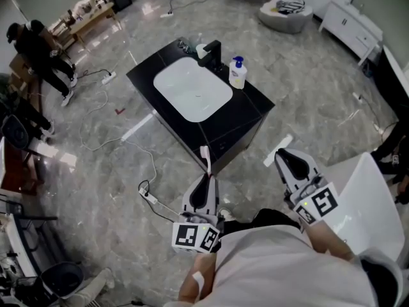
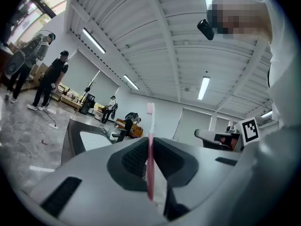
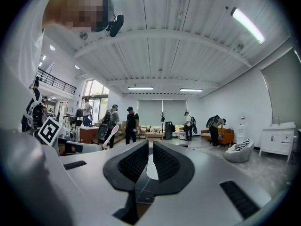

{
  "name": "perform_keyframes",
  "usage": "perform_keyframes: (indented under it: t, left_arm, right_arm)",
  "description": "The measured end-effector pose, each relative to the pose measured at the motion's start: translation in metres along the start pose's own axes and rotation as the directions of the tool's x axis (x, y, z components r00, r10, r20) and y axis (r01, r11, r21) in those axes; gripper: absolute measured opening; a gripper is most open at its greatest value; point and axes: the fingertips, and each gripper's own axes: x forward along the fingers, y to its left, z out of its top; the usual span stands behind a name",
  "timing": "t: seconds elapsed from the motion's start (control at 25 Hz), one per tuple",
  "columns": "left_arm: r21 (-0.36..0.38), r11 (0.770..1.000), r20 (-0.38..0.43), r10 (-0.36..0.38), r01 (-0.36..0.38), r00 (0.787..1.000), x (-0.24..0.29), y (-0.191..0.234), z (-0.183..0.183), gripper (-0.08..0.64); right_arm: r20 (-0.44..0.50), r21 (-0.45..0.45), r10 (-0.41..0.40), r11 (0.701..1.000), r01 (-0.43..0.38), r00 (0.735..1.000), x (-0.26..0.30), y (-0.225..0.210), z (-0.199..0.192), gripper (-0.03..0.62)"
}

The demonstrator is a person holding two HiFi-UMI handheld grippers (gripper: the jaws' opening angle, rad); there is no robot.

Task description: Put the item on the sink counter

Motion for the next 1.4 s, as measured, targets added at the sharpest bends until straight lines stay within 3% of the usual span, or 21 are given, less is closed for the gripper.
perform_keyframes:
  t: [0.32,0.84,1.4]
  left_arm:
    - [-0.007,1.0,-0.033,-0.02,0.019,0.999,0.023,-0.001,-0.004,0.035]
    - [0.061,0.997,0.005,0.047,-0.047,0.999,0.087,0.0,0.019,0.035]
    - [0.09,0.992,-0.026,0.09,-0.087,0.996,0.139,0.025,0.012,0.035]
  right_arm:
    - [-0.014,0.023,-0.011,1.0,0.012,1.0,0.012,-0.015,-0.003,0.052]
    - [0.039,0.012,0.074,0.997,-0.074,0.997,0.064,-0.075,0.013,0.052]
    - [0.026,0.054,0.085,0.995,-0.086,0.996,0.087,-0.108,-0.002,0.052]
